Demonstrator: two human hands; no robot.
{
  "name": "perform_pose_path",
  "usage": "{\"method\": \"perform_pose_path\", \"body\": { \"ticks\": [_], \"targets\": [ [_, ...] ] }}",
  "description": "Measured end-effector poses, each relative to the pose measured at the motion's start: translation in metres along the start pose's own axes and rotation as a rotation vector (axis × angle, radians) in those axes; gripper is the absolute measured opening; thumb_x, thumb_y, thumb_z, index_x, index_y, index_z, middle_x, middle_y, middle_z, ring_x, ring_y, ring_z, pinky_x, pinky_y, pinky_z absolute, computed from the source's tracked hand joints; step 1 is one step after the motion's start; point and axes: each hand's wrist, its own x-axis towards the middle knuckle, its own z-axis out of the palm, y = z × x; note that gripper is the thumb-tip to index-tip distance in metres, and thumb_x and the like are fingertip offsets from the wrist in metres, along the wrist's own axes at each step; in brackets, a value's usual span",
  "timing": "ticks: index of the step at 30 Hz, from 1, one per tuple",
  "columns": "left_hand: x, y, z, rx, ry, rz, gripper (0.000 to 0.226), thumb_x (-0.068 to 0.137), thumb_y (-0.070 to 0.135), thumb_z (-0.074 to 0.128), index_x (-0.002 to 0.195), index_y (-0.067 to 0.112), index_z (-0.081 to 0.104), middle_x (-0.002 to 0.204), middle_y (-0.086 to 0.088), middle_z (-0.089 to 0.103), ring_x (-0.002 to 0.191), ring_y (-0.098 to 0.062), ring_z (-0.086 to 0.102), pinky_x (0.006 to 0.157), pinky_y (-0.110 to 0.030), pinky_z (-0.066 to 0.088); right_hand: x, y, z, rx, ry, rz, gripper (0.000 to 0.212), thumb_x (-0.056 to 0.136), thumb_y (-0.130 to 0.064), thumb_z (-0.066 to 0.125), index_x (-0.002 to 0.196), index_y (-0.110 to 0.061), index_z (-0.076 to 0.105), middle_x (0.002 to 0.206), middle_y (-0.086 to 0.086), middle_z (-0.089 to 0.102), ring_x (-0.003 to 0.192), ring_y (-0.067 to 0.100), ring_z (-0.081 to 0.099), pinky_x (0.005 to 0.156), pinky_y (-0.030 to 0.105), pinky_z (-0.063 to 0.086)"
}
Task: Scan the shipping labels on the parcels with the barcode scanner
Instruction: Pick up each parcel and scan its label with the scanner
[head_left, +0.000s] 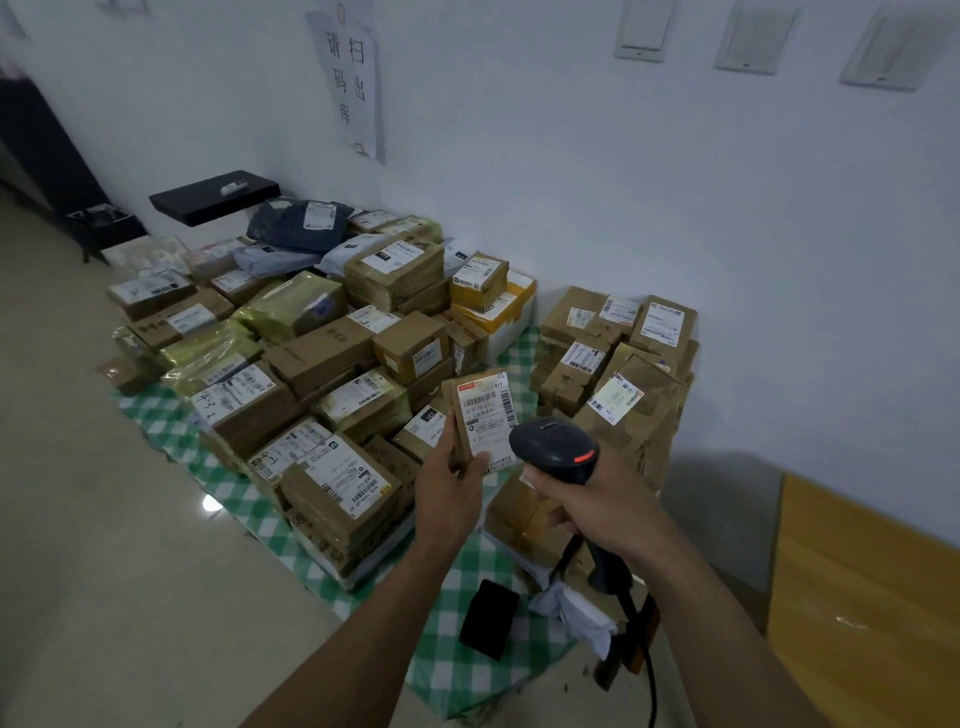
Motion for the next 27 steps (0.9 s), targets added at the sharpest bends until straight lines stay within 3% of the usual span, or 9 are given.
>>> {"method": "perform_pose_path", "body": {
  "ticks": [2,5,9,12,16,19,21,24,27],
  "targets": [
    [-0.001,-0.004,-0.01,-0.001,0.03,-0.026,0.06,0.101,0.021,0.065,0.148,0.051,0.042,0.123,0.027,0.068,0.105,0.012,0.064,0.089,-0.016,0.054,0.008,0.004,0.005,-0.026,0.009,0.001,0.038,0.089,-0.04,0.08,0.122,-0.039,0.061,0.092,-0.005,0.078,0.072,0.015,0.076,0.072,0.034,0.059],
    [-0.002,-0.009,-0.037,0.009,0.109,-0.063,0.052,0.102,0.023,0.064,0.149,0.042,0.049,0.12,0.021,0.07,0.102,0.007,0.067,0.085,-0.016,0.057,0.019,0.007,0.02,-0.004,-0.031,0.017,0.046,0.088,-0.038,0.082,0.127,-0.033,0.057,0.095,-0.001,0.077,0.067,0.015,0.075,0.066,0.033,0.056],
    [0.011,-0.022,-0.095,0.023,0.262,-0.099,0.049,0.103,0.023,0.063,0.15,0.03,0.051,0.132,0.005,0.068,0.111,-0.014,0.067,0.096,-0.04,0.058,0.038,0.011,0.05,-0.039,-0.134,0.062,0.051,0.087,-0.04,0.082,0.13,-0.022,0.059,0.097,0.004,0.075,0.068,0.015,0.075,0.064,0.029,0.057],
    [0.033,-0.035,-0.143,0.017,0.313,-0.157,0.045,0.105,0.016,0.057,0.15,0.023,0.051,0.129,0.003,0.066,0.11,-0.018,0.066,0.09,-0.044,0.061,0.053,0.004,0.079,-0.069,-0.162,0.063,0.054,0.089,-0.043,0.08,0.135,-0.029,0.055,0.106,0.001,0.073,0.072,0.016,0.076,0.067,0.034,0.057],
    [0.071,-0.053,-0.197,0.109,0.258,-0.115,0.036,0.108,0.011,0.048,0.139,0.027,0.053,0.117,0.008,0.064,0.097,-0.002,0.065,0.075,-0.018,0.056,0.074,-0.011,0.117,-0.062,-0.134,0.087,0.05,0.089,-0.043,0.08,0.132,-0.029,0.057,0.109,-0.002,0.073,0.069,0.013,0.075,0.067,0.034,0.055],
    [0.104,-0.08,-0.23,0.31,0.227,-0.08,0.036,0.106,0.027,0.046,0.139,0.03,0.058,0.136,0.002,0.061,0.118,-0.015,0.062,0.092,-0.036,0.059,0.084,-0.02,0.143,-0.059,-0.091,0.086,0.049,0.087,-0.042,0.081,0.13,-0.032,0.059,0.106,-0.006,0.075,0.071,0.014,0.076,0.074,0.038,0.057],
    [0.124,-0.106,-0.248,0.432,0.199,-0.065,0.042,0.101,0.041,0.042,0.139,0.035,0.057,0.133,0.0,0.062,0.12,-0.022,0.06,0.096,-0.049,0.057,0.089,-0.027,0.156,-0.07,-0.063,0.077,0.045,0.088,-0.041,0.081,0.127,-0.035,0.059,0.103,-0.01,0.075,0.071,0.014,0.076,0.079,0.039,0.059],
    [0.131,-0.105,-0.258,0.559,0.163,-0.032,0.037,0.106,0.026,0.048,0.141,0.023,0.061,0.127,-0.008,0.063,0.111,-0.028,0.06,0.094,-0.047,0.055,0.095,-0.032,0.172,-0.073,-0.066,0.091,0.041,0.089,-0.04,0.08,0.125,-0.036,0.06,0.102,-0.01,0.076,0.072,0.013,0.076,0.075,0.034,0.058],
    [0.13,-0.103,-0.259,0.686,0.075,0.026,0.037,0.106,0.02,0.051,0.141,0.022,0.063,0.143,-0.005,0.061,0.129,-0.027,0.058,0.104,-0.044,0.051,0.098,-0.036,0.184,-0.062,-0.049,0.106,0.044,0.089,-0.04,0.08,0.128,-0.035,0.061,0.105,-0.011,0.076,0.072,0.012,0.076,0.069,0.028,0.055]
  ]
}}
